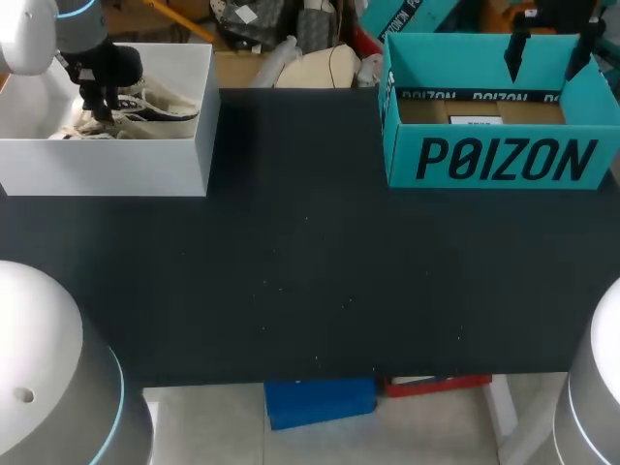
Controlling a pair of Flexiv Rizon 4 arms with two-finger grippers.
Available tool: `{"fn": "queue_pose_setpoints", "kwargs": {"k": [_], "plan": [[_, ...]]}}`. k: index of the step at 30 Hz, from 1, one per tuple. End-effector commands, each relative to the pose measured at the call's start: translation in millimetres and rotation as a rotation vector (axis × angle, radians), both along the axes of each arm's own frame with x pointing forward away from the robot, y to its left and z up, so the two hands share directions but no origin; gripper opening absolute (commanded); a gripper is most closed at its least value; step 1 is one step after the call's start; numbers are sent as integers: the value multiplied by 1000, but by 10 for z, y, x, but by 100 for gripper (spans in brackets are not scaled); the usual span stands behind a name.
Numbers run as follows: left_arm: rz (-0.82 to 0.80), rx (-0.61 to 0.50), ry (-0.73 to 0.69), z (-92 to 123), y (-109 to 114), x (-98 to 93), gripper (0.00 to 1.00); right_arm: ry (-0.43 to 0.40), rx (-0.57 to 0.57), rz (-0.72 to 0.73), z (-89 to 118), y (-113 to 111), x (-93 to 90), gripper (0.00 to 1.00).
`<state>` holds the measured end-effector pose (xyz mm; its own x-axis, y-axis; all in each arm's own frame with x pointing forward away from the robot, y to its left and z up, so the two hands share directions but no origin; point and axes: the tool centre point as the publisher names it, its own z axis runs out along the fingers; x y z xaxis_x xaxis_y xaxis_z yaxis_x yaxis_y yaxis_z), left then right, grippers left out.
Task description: Take the shoe out of the shoebox, open the shoe tongue, remove and reinsert the insole, then place the shoe into the shoebox
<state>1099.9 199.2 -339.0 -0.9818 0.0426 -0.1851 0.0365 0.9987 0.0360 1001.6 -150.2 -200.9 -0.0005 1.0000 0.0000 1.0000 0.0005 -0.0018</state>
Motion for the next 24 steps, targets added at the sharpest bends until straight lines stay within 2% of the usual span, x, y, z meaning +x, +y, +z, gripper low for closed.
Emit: {"fn": "queue_pose_setpoints", "kwargs": {"k": [1, 9, 19, 21, 24], "plan": [[7, -2, 19, -235, 0, 124, 41, 0, 0, 0, 4, 1, -2, 100], [12, -9, 49, -542, -52, 107, 41, 0, 0, 0, 4, 1, -2, 100], [8, 0, 45, -711, -30, 161, 38, 0, 0, 0, 4, 1, -2, 100], [7, 3, 47, -727, -28, 164, 36, 0, 0, 0, 4, 1, -2, 100], [2, 2, 51, -742, -34, 161, 26, 0, 0, 0, 4, 1, -2, 100]]}}
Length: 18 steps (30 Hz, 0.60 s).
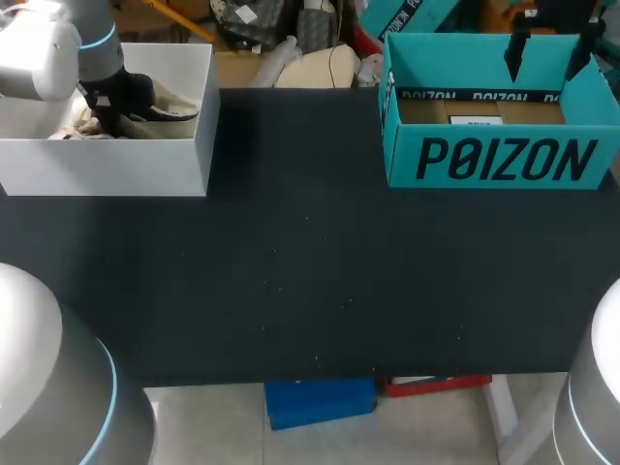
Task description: Take the shoe out of the shoebox, open the shoe tongue, remove and reinsert the insole, then place the shoe into the shoebox
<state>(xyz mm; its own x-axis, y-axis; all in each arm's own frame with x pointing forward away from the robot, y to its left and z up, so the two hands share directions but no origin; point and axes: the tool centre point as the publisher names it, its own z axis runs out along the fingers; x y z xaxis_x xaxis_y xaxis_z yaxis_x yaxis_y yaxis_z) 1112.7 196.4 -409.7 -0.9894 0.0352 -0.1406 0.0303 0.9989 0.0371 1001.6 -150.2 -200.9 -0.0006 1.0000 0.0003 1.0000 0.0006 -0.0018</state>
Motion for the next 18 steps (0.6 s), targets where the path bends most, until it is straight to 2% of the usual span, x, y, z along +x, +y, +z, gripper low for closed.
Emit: {"fn": "queue_pose_setpoints", "kwargs": {"k": [1, 2, 6, 10, 18], "plan": [[-11, -2, 7, -40, -14, 29, 20, 0, 0, 0, 5, 1, -3, 100], [-14, -3, 7, -42, -23, 25, 0, 0, 0, 0, 5, 1, -3, 100], [-21, -19, -3, 23, -54, 7, 0, 0, 0, 0, 5, 1, -3, 100], [1, -44, -29, 260, -27, 24, 0, 0, 0, 0, 5, 1, -3, 100], [0, -40, -76, 1050, -44, 66, 0, 0, 0, 0, 5, 1, -3, 100]]}}
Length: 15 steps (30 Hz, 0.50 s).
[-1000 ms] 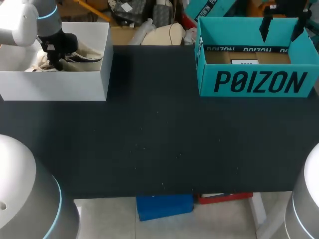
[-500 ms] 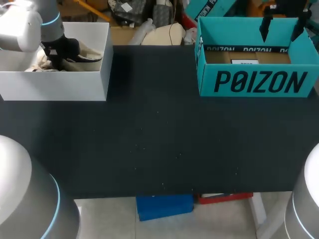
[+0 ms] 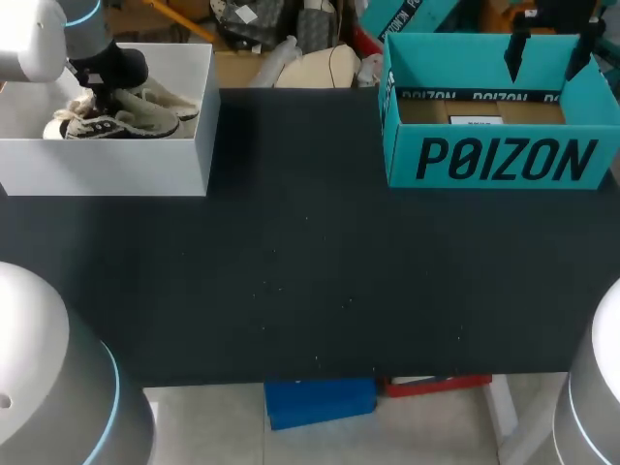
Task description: Take the shoe out of the shoebox, open the shoe tongue, remove and reinsert the insole, then place the shoe into the shoebox
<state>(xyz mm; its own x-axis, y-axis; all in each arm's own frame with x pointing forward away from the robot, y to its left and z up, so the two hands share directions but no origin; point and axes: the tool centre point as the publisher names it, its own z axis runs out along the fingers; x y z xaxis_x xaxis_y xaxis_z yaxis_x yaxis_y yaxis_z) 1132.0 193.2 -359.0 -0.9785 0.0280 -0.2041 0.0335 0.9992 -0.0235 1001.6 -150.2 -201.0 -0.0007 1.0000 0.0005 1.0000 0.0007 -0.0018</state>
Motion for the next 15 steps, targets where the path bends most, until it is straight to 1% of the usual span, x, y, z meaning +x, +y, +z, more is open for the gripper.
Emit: {"fn": "queue_pose_setpoints", "kwargs": {"k": [1, 5, 8, 10, 12, 15], "plan": [[4, 24, -19, 659, -22, -121, 0, 0, -1, 0, 6, 1, -3, 100], [-1, 36, -74, 1175, -92, -109, 0, 0, -1, 0, 6, 1, -3, 100], [0, 40, -99, 1565, -205, -172, 0, 0, -1, 0, 6, 1, -3, 100], [-1, 41, -102, 1796, -334, -277, 0, 0, -1, 0, 6, 1, -3, 100], [-2, 35, -108, 1974, -494, -412, 0, 0, -1, 0, 6, 1, -3, 100], [14, 28, -114, 2212, -774, -692, 0, 0, -1, 0, 6, 1, -3, 100]]}}
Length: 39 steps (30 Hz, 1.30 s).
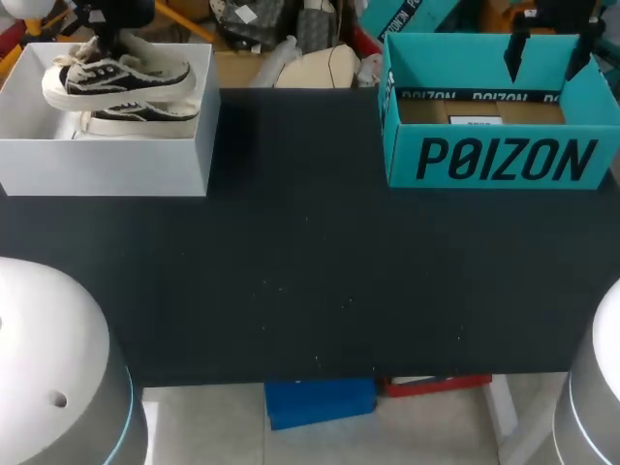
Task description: Take the shoe out of the shoebox, open the shoe tongue, remove and reinsert the insole, then place the shoe into the shoebox
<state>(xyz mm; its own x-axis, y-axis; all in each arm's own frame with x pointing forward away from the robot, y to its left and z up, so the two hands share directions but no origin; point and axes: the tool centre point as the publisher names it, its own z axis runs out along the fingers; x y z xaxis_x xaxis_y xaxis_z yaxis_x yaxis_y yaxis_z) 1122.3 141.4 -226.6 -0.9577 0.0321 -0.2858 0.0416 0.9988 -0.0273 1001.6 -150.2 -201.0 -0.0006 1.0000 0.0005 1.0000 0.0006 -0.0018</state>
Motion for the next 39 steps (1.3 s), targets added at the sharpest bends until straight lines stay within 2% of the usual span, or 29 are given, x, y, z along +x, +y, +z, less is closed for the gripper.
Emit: {"fn": "queue_pose_setpoints", "kwargs": {"k": [1, 6, 9, 13, 18, 21, 27, 34, 39], "plan": [[8, 34, -31, 947, -373, -705, 0, 0, -1, 0, 6, 1, -3, 100], [-30, 43, -46, 1118, -906, -1218, 0, 0, -1, 0, 6, 1, -3, 100], [-30, 42, -42, 1107, -1211, -1501, 0, 0, -1, 0, 6, 1, -3, 100], [-26, 36, -4, 954, -1614, -1848, 0, 0, -1, 0, 6, 1, -3, 100], [-26, 45, 31, 722, -1953, -2184, 0, 0, -1, 0, 6, 1, -3, 100], [-39, 56, 76, 500, -2129, -2353, 0, 0, -1, 0, 6, 1, -3, 100], [-6, 63, 149, 89, -2344, -2539, 0, 0, -1, 0, 6, 1, -3, 100], [-41, 60, 194, -355, -2601, -2595, 0, 0, -1, 0, 6, 1, -3, 100], [-59, 68, 211, -663, -2692, -2605, 0, 0, -1, 0, 6, 1, -3, 100]]}}
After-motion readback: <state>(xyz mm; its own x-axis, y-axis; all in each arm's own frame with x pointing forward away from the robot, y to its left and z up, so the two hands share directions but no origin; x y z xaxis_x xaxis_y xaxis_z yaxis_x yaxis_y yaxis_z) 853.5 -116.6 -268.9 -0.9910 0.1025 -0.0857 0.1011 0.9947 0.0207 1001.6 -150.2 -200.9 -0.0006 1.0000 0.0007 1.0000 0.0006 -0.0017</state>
